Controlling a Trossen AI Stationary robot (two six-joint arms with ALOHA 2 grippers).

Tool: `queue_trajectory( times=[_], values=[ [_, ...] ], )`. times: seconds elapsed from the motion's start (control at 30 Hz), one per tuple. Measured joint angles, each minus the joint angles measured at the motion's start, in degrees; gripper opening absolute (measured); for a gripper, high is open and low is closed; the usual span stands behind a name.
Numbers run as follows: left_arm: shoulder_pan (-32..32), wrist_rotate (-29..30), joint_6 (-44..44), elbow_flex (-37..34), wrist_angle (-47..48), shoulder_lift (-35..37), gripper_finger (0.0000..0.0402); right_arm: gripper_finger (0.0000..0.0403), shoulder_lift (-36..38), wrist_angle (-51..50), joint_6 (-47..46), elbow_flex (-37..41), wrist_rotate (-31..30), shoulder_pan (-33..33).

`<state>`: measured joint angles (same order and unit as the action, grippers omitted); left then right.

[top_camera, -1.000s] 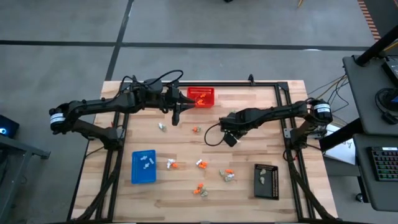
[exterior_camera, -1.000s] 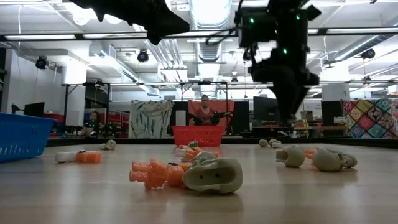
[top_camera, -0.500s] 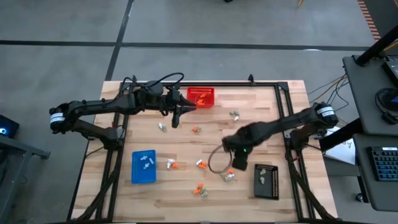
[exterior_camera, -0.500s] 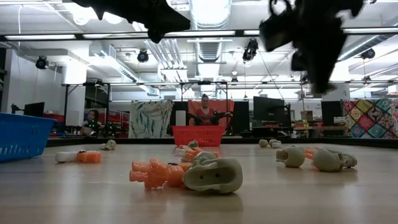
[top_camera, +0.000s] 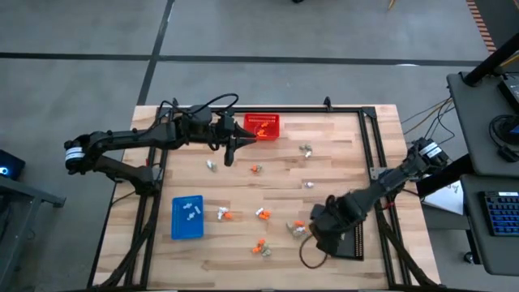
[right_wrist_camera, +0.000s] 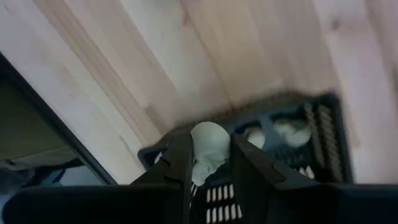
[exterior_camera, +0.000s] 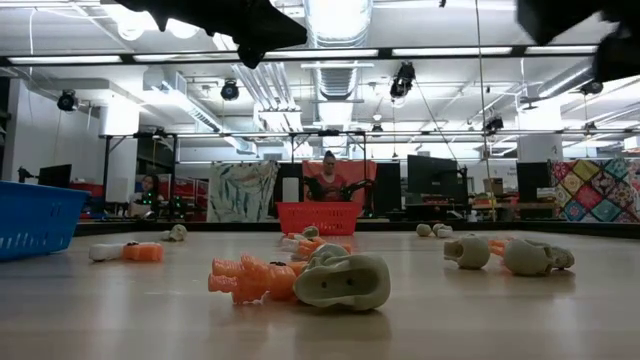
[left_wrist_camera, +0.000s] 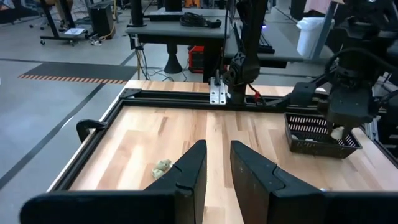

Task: Sort Halloween decoration
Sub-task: Put the gray skull toy into the black bin

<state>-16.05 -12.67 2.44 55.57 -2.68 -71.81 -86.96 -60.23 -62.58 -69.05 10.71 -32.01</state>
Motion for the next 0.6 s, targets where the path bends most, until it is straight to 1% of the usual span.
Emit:
queue_trajectory(
  times=[0.13,0.27,0.4,0.6],
  values=[
    [0.00,0.00,-0.21,0.00,-0.07,0.00,0.0054,0.0077,0.00,0.03,-5.22,2.14,0.55,-3.33],
    [0.00,0.00,-0.29,0.00,-0.16,0.00,0.0054,0.0077,0.08,0.02,-6.85,5.43,1.76,-4.78],
    [0.00,0.02,-0.35,0.00,-0.37,0.00,0.0054,0.0077,0.75,-0.02,-5.05,9.69,1.86,-5.03],
    [0.00,0.02,-0.33,0.00,-0.43,0.00,0.0054,0.0077,2.18,0.02,0.54,15.25,1.25,-5.12]
  ],
)
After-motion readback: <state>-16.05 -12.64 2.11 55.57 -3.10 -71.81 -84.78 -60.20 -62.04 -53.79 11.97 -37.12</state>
